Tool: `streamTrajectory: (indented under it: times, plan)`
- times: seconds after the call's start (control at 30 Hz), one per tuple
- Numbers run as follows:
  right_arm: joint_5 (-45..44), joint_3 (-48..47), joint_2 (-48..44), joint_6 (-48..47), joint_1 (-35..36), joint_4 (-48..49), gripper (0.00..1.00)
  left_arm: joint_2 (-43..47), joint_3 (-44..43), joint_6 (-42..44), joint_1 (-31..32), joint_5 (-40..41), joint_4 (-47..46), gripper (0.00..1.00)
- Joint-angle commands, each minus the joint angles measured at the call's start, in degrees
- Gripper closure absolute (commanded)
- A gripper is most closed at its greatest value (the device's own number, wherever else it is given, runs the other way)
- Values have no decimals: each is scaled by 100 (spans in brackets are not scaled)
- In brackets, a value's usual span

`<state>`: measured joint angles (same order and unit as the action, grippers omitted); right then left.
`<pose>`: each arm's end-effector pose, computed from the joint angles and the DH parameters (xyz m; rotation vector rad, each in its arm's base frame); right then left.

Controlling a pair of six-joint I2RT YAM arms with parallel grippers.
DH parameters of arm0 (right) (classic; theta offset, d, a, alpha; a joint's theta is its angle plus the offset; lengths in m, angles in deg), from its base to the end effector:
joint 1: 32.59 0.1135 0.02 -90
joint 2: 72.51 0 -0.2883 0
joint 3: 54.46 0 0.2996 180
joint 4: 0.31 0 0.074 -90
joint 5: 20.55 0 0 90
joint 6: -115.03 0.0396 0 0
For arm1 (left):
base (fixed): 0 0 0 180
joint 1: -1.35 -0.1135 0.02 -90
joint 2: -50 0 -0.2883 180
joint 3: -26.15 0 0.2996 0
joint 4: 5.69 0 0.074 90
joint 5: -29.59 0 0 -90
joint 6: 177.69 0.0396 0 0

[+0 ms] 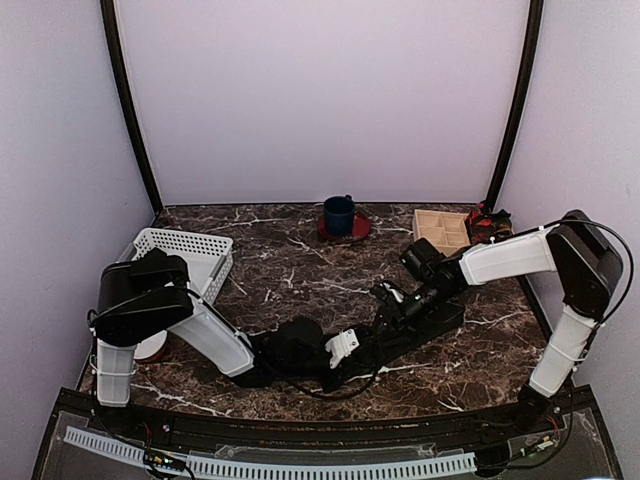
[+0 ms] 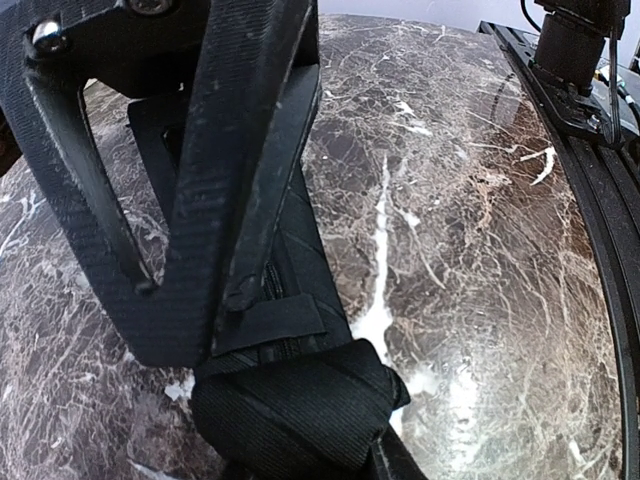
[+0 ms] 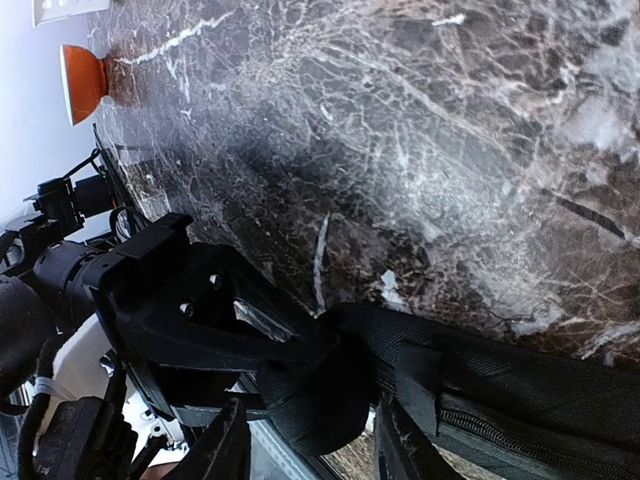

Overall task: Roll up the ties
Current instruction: Roll the tie at the center of the board.

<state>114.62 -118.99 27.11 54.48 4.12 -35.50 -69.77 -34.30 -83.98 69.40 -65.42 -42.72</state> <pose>0.2620 0.2304 0.1296 0.3699 -2.7125 -1.2107 0.1542 -0.3918 0.0631 1.2501 1.6255 -0.8080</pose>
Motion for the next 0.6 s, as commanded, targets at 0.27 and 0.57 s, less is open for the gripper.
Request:
streamTrajectory:
  times: [0.27, 0.57]
  plan:
    - [116, -29, 73, -317, 275, -104, 60, -275, 77, -273, 20, -3, 1673, 74]
    - [-41, 25, 266, -364, 442, -33, 79, -293, 85, -393, 14, -53, 1649, 74]
